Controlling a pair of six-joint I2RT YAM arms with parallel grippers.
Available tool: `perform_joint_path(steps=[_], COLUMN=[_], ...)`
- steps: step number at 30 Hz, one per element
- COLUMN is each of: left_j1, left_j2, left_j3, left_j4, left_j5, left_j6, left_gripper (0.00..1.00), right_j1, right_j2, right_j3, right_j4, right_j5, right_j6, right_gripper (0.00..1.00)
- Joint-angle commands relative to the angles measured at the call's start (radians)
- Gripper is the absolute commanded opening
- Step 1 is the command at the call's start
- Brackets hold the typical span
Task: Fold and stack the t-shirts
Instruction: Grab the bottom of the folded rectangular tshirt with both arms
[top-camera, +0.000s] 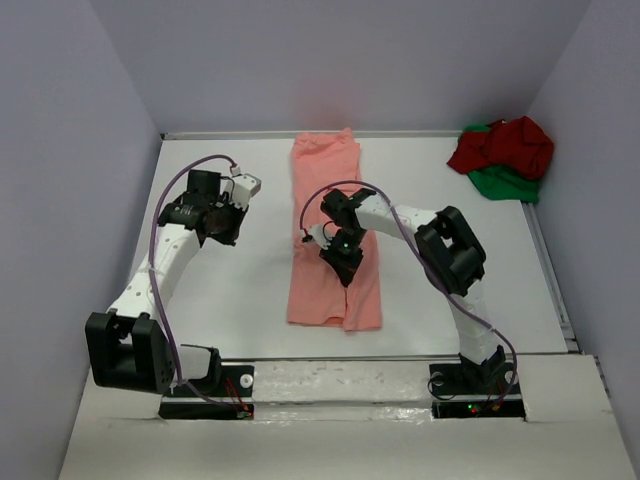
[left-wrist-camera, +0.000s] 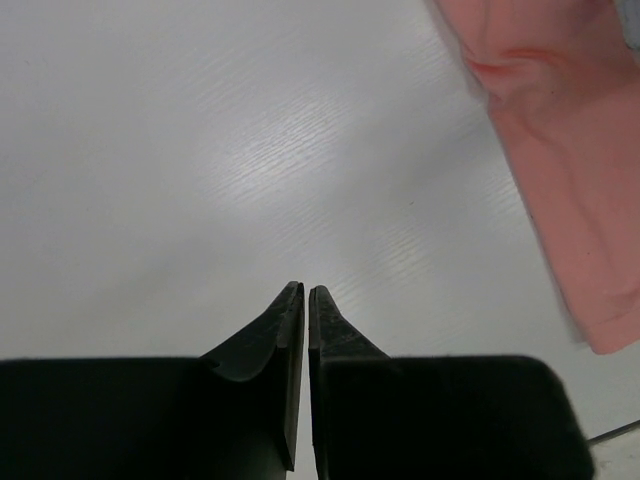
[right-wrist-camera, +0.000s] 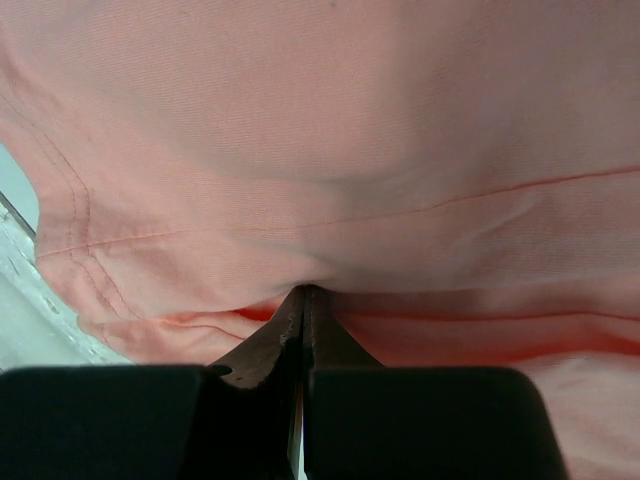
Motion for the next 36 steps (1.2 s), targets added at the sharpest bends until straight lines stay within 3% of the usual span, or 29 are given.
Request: perform_joint_path(steps=[1,17,36], left_j1=[0.022,0.096,0.105], left_j2=[-0.063,-0.123,-0.102], left_j3=[-0.015,-0.058,-0.038], left_j4=[0.021,0.03,0.026], left_j5=[-0.014,0.014,0.029], left_j6=[-0.014,-0.02,-0.026], left_gripper=[0.21,0.23,0.21], right_j1=[0.007,0.007,-0.054], right_j2=[0.047,0.251,0.254], right_j3=[-0.009,0.227,0.283], right_j4=[0.104,0.184,0.201], right_j5=[0.077,0.29,0.411], right_j6=[-0.016,0.0,-0.014], right_gripper=[0.0,0.0,0.0])
